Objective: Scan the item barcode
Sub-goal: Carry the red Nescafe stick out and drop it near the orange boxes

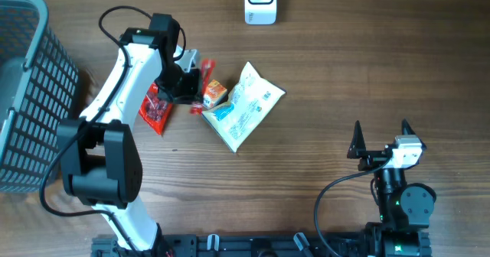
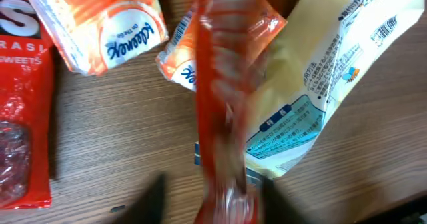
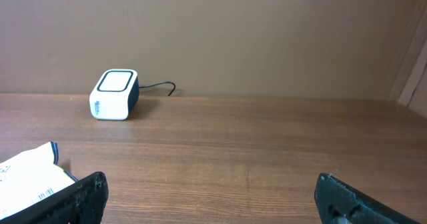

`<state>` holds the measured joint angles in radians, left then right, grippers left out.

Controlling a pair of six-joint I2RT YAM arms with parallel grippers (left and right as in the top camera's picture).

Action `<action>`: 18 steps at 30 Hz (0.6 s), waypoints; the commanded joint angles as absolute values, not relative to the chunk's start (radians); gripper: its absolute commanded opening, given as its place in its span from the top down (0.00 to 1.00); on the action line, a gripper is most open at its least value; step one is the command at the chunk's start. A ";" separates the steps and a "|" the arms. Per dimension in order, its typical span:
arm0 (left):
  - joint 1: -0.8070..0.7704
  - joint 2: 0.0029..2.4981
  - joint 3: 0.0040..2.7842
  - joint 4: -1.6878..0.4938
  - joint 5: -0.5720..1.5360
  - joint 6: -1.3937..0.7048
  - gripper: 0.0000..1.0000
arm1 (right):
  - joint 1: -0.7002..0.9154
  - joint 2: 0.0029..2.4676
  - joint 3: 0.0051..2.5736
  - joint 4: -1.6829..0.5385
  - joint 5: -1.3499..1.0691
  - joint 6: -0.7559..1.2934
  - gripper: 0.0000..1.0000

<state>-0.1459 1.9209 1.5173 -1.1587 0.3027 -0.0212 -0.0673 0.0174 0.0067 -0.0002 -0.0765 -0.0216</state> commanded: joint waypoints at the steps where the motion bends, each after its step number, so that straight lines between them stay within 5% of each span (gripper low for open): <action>1: -0.143 1.920 1.518 -1.152 0.266 -0.042 0.00 | -0.072 0.010 0.005 0.001 -0.059 -0.025 0.00; 18: -0.034 1.860 2.065 -1.493 0.431 -0.065 0.00 | -0.072 0.010 0.005 0.001 -0.059 -0.025 0.00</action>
<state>-0.0376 1.9057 2.0083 -1.4635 0.3229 -0.0525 -0.0673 0.0174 0.0067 -0.0002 -0.0765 -0.0216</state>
